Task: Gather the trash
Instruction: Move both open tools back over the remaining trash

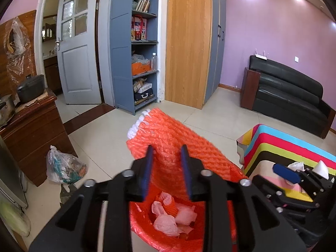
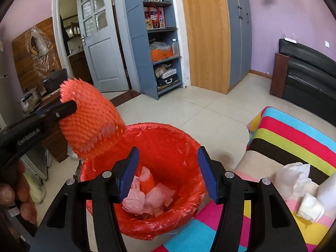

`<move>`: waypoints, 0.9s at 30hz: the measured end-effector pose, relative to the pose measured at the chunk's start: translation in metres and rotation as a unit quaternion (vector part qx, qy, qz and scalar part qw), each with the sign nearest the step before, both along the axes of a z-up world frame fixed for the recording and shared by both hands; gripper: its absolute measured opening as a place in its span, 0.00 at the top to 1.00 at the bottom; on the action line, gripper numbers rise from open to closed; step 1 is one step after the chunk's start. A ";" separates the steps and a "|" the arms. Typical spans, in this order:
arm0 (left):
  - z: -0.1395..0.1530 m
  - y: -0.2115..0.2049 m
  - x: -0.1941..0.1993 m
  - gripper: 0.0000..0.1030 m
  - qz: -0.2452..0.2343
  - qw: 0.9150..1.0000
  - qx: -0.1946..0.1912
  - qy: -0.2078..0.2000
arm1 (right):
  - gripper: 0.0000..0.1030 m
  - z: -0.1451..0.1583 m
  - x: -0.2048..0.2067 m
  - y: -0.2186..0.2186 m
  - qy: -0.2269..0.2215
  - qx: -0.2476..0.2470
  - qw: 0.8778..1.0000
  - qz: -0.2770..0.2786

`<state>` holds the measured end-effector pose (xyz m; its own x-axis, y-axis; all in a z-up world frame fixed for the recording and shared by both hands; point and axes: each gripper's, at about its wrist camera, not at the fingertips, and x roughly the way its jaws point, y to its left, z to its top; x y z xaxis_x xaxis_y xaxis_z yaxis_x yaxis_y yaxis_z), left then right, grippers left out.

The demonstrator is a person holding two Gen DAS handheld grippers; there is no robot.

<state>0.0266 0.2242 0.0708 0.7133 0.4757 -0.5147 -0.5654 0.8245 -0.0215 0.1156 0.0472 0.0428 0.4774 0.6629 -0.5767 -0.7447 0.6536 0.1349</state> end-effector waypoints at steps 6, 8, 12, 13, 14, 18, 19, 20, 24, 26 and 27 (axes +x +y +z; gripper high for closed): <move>-0.006 0.000 0.009 0.58 -0.002 1.000 -0.007 0.004 | 0.44 0.002 0.006 -0.016 -0.001 0.001 1.000 -0.015; -0.006 0.000 0.010 0.58 -0.003 1.000 -0.006 0.005 | 0.44 0.002 0.006 -0.020 -0.001 0.000 1.000 -0.017; -0.007 -0.001 0.011 0.58 -0.004 1.000 -0.009 0.005 | 0.43 0.003 0.006 -0.029 -0.004 -0.002 1.000 -0.024; -0.007 -0.002 0.012 0.58 -0.006 1.000 -0.007 0.006 | 0.43 0.003 0.006 -0.032 -0.005 -0.001 1.000 -0.027; -0.007 -0.003 0.013 0.58 -0.008 1.000 -0.006 0.006 | 0.43 0.004 0.007 -0.036 -0.006 -0.001 1.000 -0.029; -0.008 -0.014 0.018 0.58 -0.022 1.000 -0.001 0.004 | 0.40 0.006 0.006 -0.050 -0.012 0.000 0.999 -0.044; -0.008 -0.016 0.019 0.58 -0.026 1.000 -0.001 0.003 | 0.40 0.007 0.006 -0.055 -0.013 0.001 0.999 -0.049; -0.008 -0.019 0.021 0.58 -0.030 1.000 0.000 0.002 | 0.40 0.007 0.007 -0.061 -0.014 0.000 0.998 -0.055; -0.008 -0.032 0.029 0.58 -0.046 0.999 0.006 -0.003 | 0.40 0.008 0.011 -0.083 -0.017 -0.001 0.997 -0.076; -0.008 -0.040 0.033 0.58 -0.056 0.998 0.008 -0.004 | 0.40 0.011 0.013 -0.097 -0.021 0.000 0.996 -0.088; -0.008 -0.045 0.036 0.58 -0.061 0.998 0.008 -0.004 | 0.40 0.012 0.013 -0.104 -0.023 0.001 0.995 -0.095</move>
